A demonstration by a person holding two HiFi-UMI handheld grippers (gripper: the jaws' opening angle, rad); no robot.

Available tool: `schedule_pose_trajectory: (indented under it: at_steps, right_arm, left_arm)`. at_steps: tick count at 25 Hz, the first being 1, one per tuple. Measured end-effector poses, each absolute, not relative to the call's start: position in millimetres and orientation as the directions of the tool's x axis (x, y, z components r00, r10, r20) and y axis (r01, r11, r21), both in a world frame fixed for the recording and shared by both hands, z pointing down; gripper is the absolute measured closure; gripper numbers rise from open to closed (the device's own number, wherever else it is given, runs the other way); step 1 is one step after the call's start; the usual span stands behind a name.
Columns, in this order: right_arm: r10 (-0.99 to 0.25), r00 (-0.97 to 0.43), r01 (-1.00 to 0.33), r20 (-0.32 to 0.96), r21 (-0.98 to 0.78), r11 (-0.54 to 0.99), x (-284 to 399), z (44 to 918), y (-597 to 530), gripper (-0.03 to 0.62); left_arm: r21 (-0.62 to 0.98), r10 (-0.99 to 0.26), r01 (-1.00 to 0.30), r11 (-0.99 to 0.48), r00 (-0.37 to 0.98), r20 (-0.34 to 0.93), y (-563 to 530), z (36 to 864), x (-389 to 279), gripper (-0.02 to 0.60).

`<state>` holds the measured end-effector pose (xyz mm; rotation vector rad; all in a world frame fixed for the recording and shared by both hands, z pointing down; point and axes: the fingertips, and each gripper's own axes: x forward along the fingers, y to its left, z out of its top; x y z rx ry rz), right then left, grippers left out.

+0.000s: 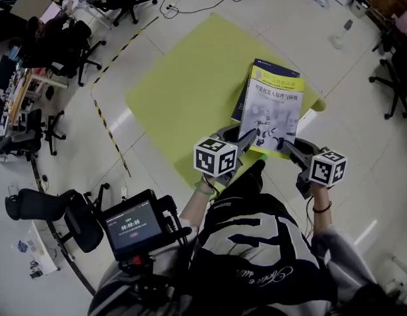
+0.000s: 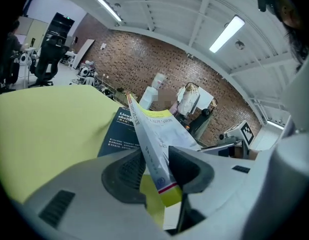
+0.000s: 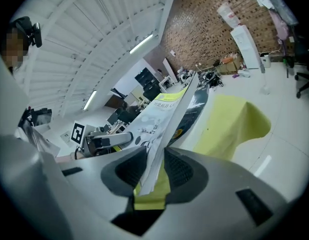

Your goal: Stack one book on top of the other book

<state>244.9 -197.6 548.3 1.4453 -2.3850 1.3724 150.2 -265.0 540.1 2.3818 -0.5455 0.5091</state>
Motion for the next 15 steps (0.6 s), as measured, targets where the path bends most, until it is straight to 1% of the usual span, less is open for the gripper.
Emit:
schedule_pose_trajectory:
  at_steps: [7, 12, 15]
  right_arm:
    - [-0.703, -0.507, -0.744, 0.500, -0.665, 0.063, 253, 577, -211, 0.497]
    - [-0.727, -0.487, -0.712, 0.484, -0.703, 0.009, 257, 588, -215, 0.493]
    - [-0.731, -0.467, -0.713, 0.498, -0.701, -0.021, 259, 594, -213, 0.486]
  left_arm:
    - [0.501, -0.222, -0.524, -0.688, 0.810, 0.542, -282, 572, 158, 0.436]
    - [0.519, -0.226, -0.563, -0.643, 0.787, 0.574, -291, 591, 155, 0.431]
    - [0.524, -0.237, -0.587, -0.617, 0.774, 0.588, -292, 595, 155, 0.422]
